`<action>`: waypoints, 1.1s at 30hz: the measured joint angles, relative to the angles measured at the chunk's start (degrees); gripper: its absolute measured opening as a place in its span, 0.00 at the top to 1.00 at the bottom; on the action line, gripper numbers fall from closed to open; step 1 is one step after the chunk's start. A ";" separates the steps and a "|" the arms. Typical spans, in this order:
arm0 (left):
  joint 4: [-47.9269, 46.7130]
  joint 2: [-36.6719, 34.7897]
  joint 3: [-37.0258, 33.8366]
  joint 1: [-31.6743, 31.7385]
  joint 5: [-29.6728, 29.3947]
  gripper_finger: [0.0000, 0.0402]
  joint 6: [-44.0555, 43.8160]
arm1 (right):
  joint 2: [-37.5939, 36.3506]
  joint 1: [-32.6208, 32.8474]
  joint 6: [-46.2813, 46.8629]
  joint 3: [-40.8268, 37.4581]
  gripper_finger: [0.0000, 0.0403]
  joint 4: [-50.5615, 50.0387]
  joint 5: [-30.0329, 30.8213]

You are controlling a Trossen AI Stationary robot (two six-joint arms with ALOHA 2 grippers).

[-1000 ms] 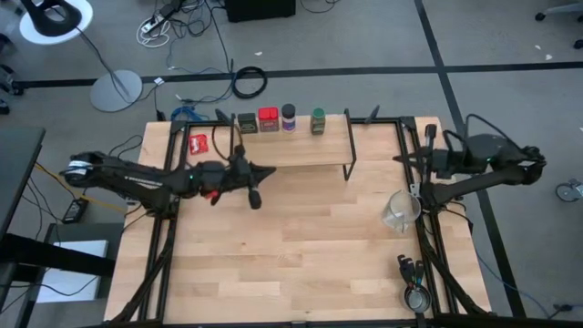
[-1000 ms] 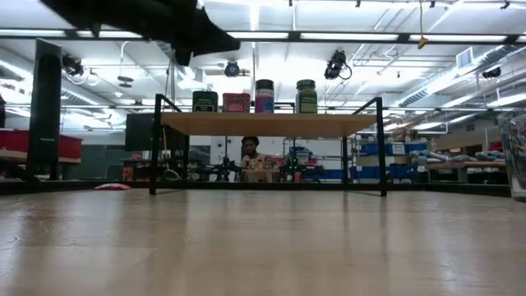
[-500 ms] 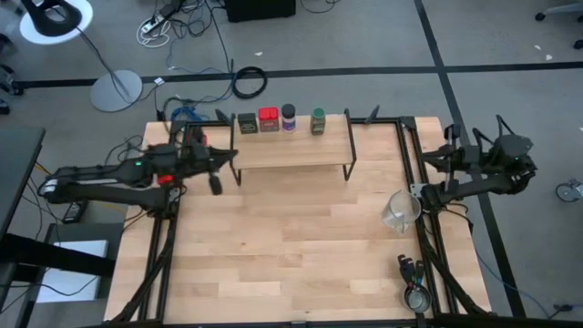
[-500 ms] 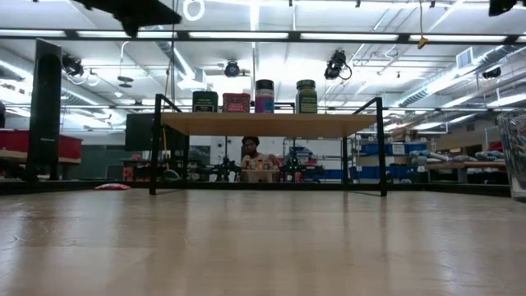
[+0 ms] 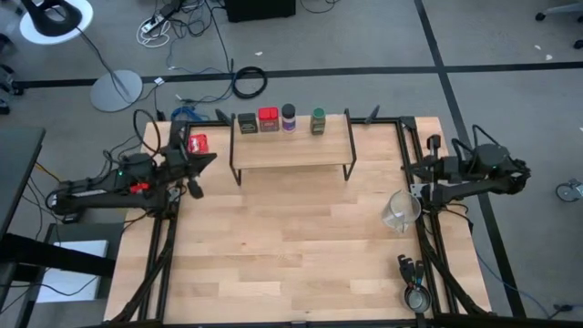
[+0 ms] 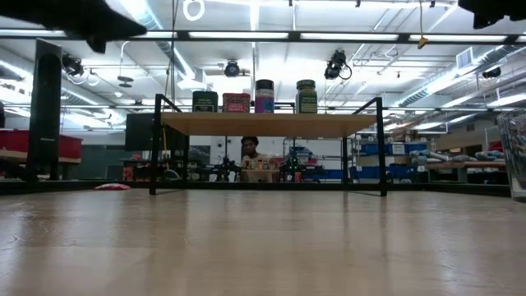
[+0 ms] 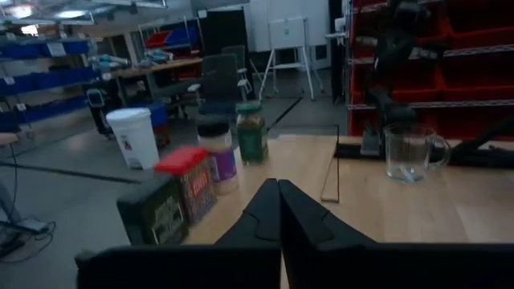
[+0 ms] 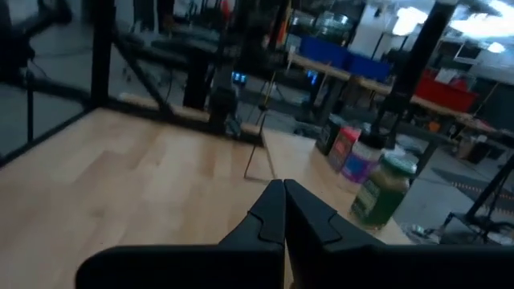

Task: Shelf spices
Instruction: Return to Home Position

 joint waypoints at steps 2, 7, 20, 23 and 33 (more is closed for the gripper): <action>0.02 -2.08 -2.56 0.00 0.00 1.00 -0.61 | -0.04 -0.01 0.02 -1.09 1.00 3.60 0.02; 4.94 -5.45 -8.64 0.00 0.85 1.00 -1.56 | -0.04 -0.02 -0.24 -3.63 1.00 7.83 0.50; 11.76 -6.60 -17.38 0.00 2.75 1.00 -4.15 | 0.08 -0.22 6.26 -13.11 1.00 19.33 1.39; 12.52 -6.57 -18.54 0.00 2.75 1.00 -4.65 | 0.14 -0.22 6.34 -17.06 1.00 22.51 0.14; 12.85 -6.57 -19.13 0.00 4.02 1.00 -4.78 | 0.13 -0.24 3.72 -21.74 1.00 30.79 -3.28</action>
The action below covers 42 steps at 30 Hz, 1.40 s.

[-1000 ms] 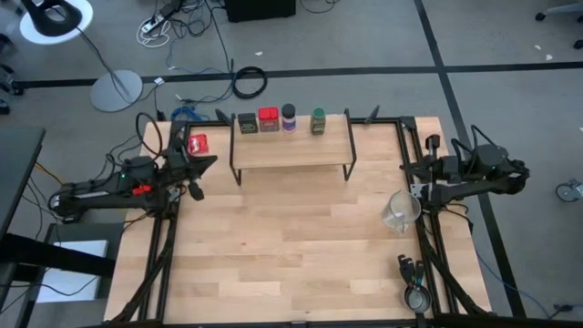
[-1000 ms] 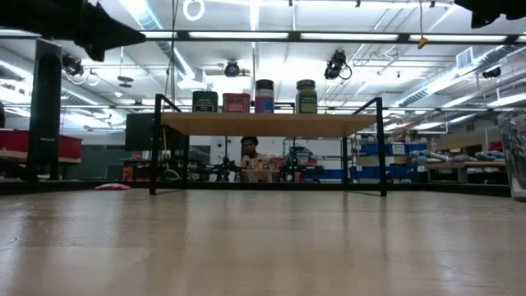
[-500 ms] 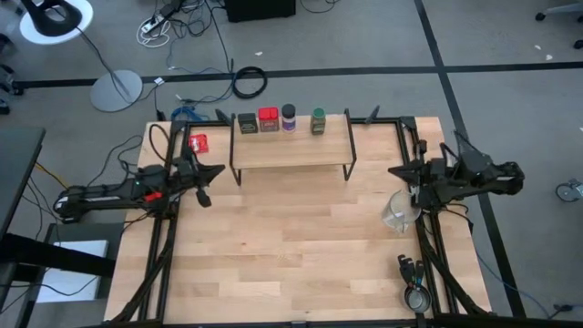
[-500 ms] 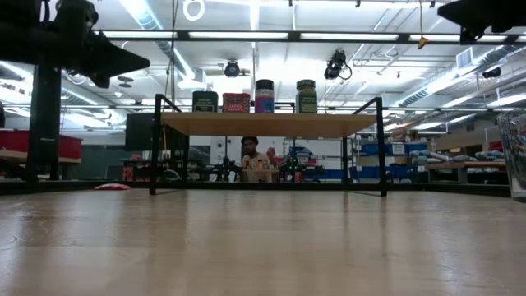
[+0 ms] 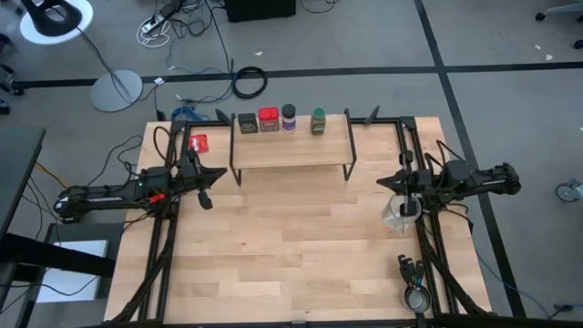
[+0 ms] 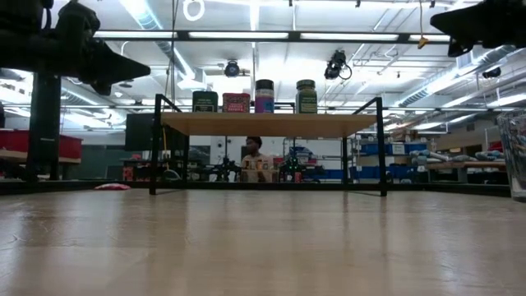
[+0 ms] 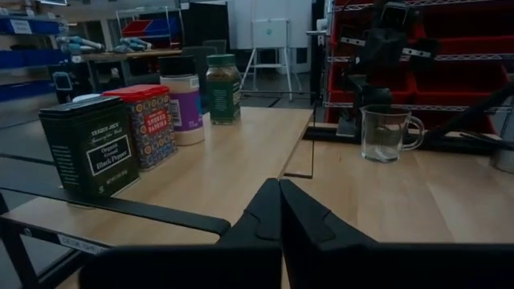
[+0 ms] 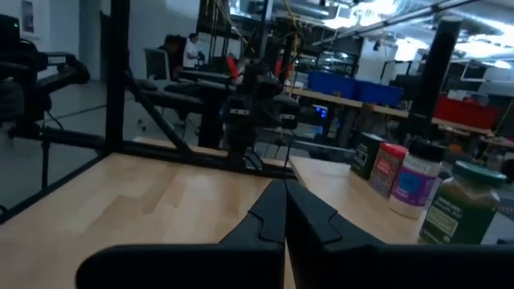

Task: Shelf spices
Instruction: Return to Home Position

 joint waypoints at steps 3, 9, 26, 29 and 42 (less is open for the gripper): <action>-0.62 0.01 0.00 0.00 0.12 1.00 0.02 | 0.02 0.00 2.06 0.00 1.00 -0.31 -0.03; -0.65 0.02 0.00 0.00 1.03 1.00 0.04 | 0.04 0.00 2.86 -2.01 1.00 1.40 -0.02; 1.28 0.02 -2.21 0.00 2.73 1.00 -0.42 | 0.04 0.00 5.95 -10.34 1.00 4.92 -0.42; 7.09 0.04 -6.36 0.00 2.89 1.00 -1.44 | 0.04 0.00 6.78 -10.58 0.99 4.76 -0.64; 4.89 0.35 -6.67 -0.02 2.54 1.00 -1.40 | 0.00 0.00 6.80 -10.58 0.99 0.39 -1.95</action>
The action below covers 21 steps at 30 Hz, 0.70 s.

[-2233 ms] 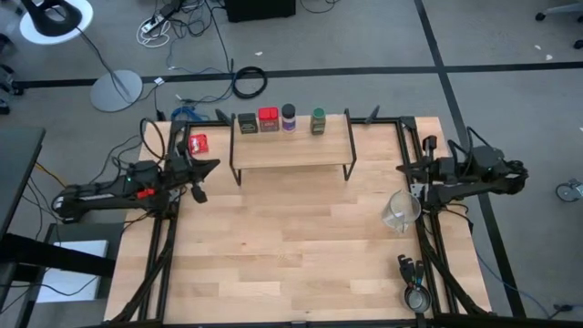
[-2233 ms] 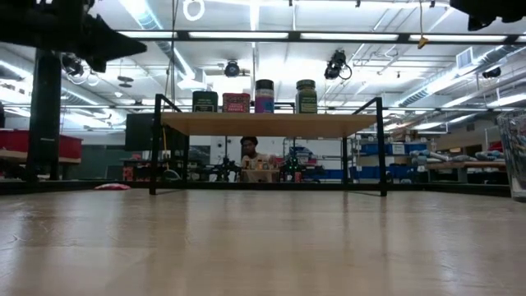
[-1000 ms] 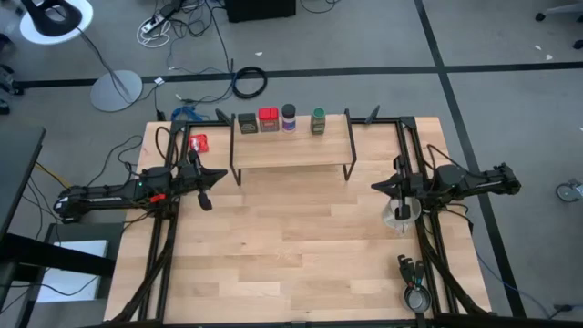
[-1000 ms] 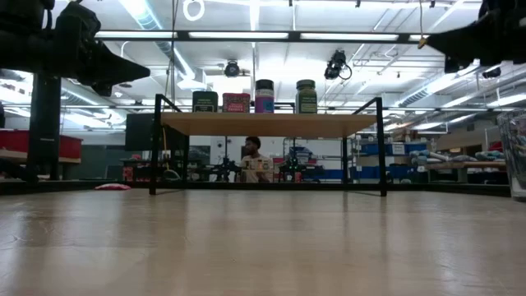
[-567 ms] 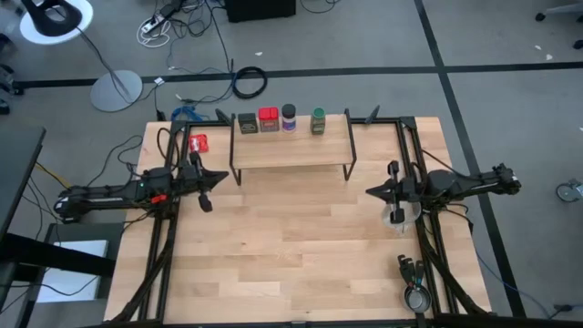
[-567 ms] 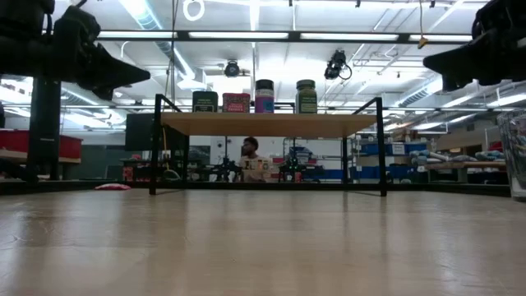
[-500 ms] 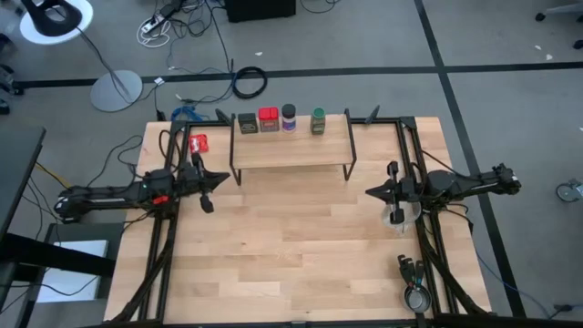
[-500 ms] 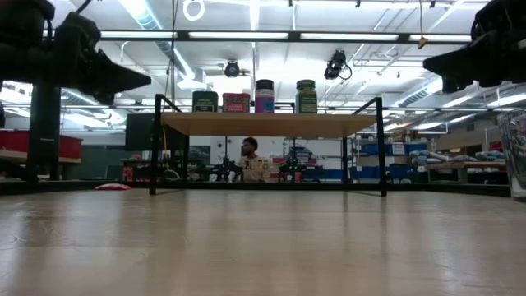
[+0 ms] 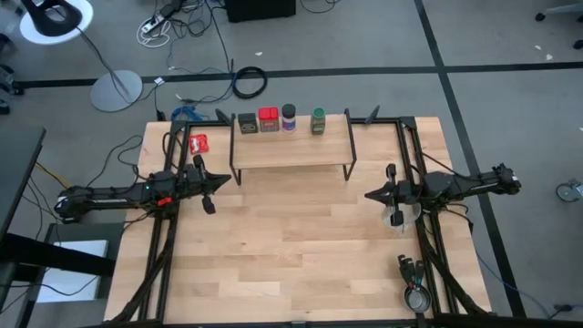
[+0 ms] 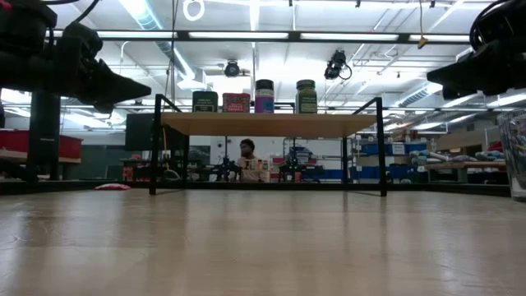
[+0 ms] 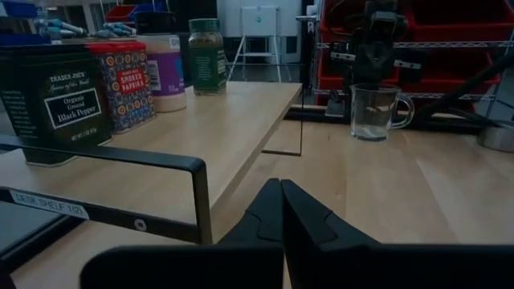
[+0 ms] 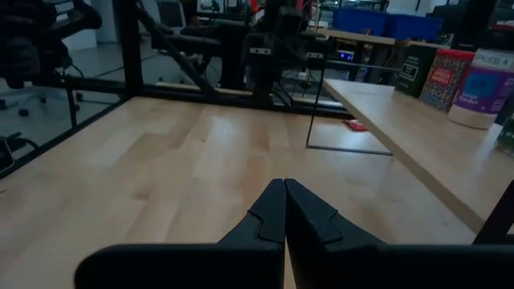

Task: Shelf spices
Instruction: Return to Home Position

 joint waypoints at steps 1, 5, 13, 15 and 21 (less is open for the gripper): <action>-0.06 0.00 0.00 0.00 0.00 1.00 0.04 | 0.00 0.00 0.01 0.00 0.99 -0.42 -0.04; -0.13 0.00 -0.02 0.00 0.00 1.00 0.54 | 0.00 0.00 0.04 0.00 1.00 -0.91 -0.23; -0.05 0.00 -0.02 0.00 -0.01 1.00 1.49 | 0.00 0.00 0.07 0.11 1.00 -1.79 -0.43; -0.08 0.00 -0.02 0.00 -0.02 1.00 1.53 | 0.00 -0.02 0.09 0.13 1.00 -1.87 -0.43; -0.20 0.00 -0.04 0.00 -0.02 1.00 1.57 | 0.00 0.00 0.10 0.13 1.00 -1.79 1.99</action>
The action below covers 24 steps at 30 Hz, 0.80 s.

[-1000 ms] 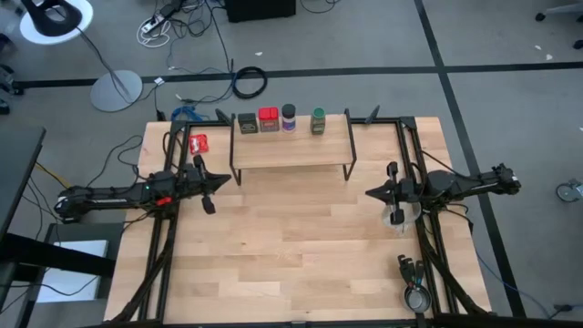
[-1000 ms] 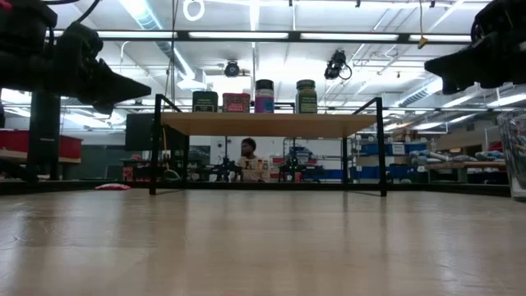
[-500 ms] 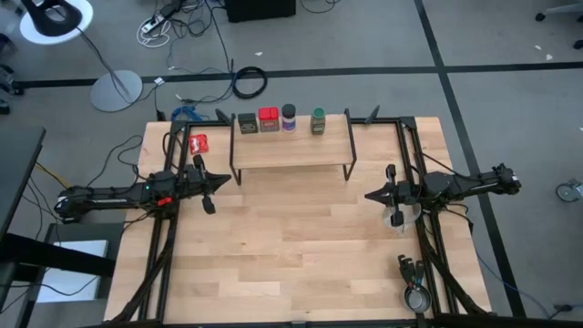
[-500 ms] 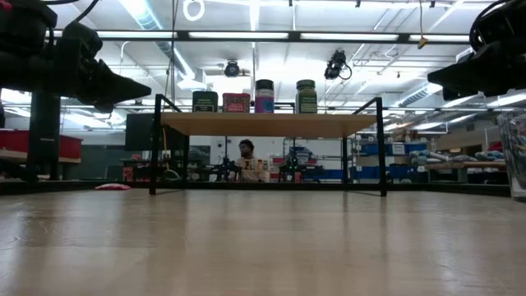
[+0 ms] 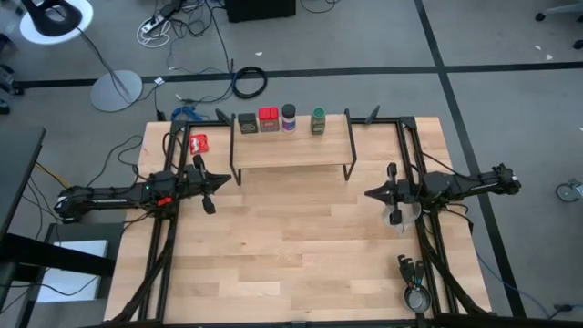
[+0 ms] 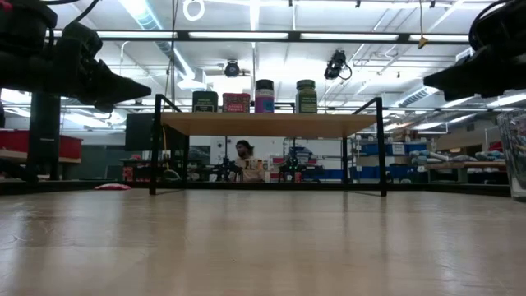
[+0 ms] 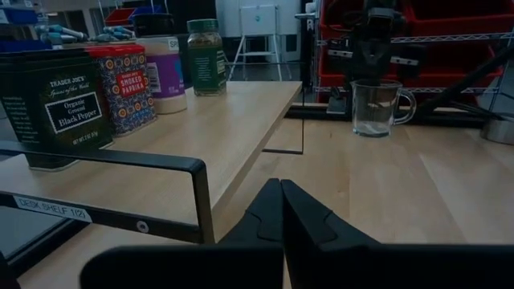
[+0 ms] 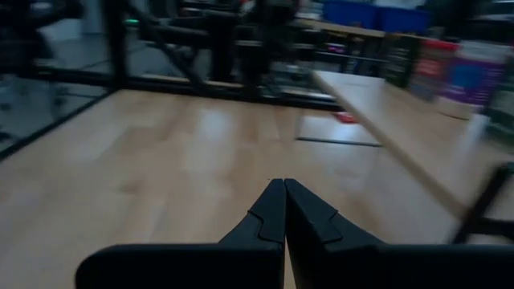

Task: Shelf spices
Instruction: Return to Home Position

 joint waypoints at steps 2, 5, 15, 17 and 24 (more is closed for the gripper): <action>0.00 0.00 0.00 0.00 0.00 1.00 0.00 | 0.00 0.00 0.01 -0.01 1.00 0.49 3.62; -0.02 0.00 0.00 0.00 0.00 1.00 0.00 | 0.00 -0.04 -1.06 -0.13 1.00 1.47 7.07; -0.04 0.00 0.00 0.01 0.00 1.00 0.42 | 0.00 -0.04 -1.02 -0.13 1.00 0.73 0.40; -0.05 0.00 -0.02 0.00 0.00 1.00 1.09 | 0.00 0.01 -0.57 -0.13 1.00 0.56 -3.42; -0.07 0.02 -0.02 0.01 -0.01 1.00 1.17 | -0.02 0.00 -0.21 -0.70 1.00 1.98 -7.61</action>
